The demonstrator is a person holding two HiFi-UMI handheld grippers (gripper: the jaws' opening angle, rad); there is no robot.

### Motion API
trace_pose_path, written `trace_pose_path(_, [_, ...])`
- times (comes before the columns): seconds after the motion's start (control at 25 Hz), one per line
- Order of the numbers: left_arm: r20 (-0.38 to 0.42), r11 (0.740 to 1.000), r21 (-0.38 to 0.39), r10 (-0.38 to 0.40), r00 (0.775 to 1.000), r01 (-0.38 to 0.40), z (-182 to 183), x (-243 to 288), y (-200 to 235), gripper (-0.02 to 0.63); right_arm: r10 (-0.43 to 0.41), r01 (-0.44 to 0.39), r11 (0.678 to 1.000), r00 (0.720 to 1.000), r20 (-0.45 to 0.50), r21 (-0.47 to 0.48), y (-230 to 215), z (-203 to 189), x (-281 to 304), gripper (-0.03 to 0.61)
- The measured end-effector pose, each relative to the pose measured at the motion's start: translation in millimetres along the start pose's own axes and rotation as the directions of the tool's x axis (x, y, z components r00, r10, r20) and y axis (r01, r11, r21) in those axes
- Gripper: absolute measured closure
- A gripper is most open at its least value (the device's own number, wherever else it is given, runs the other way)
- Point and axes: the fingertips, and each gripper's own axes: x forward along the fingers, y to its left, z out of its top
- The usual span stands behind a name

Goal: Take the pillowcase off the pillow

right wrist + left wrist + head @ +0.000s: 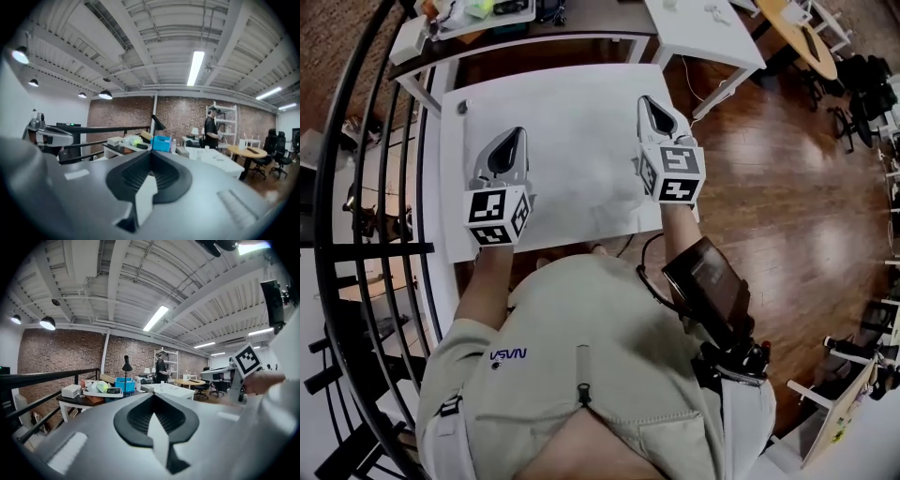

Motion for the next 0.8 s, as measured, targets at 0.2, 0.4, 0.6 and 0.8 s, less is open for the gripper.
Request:
trace_pose_path(0.2, [0.057, 0.975, -0.220, 0.011, 0.998, 0.002, 41.8, -1.0, 3.6, 0.611, 0.036, -0.059, 0.983, 0.990, 0.134, 0.175, -6.8, 82.6, 21.5, 0.575])
trace_pose_path(0.4, [0.189, 0.972, -0.220, 0.128, 0.974, -0.085, 93.0, -22.2, 27.5, 0.611, -0.008, -0.081, 0.927, 0.972, 0.235, 0.366, 5.8, 123.8, 19.0, 0.574])
trace_pose_path(0.6, [0.201, 0.985, 0.072, 0.139, 0.970, -0.156, 108.7, -32.9, 10.6, 0.611, 0.011, -0.041, 0.988, 0.981, 0.196, 0.150, 35.6, 98.8, -2.8, 0.575])
trace_pose_path(0.8, [0.107, 0.992, 0.070, 0.097, 0.990, -0.105, 72.2, -21.7, -18.0, 0.611, 0.094, -0.105, 0.992, 0.985, 0.147, 0.074, 69.8, 69.9, -19.9, 0.574])
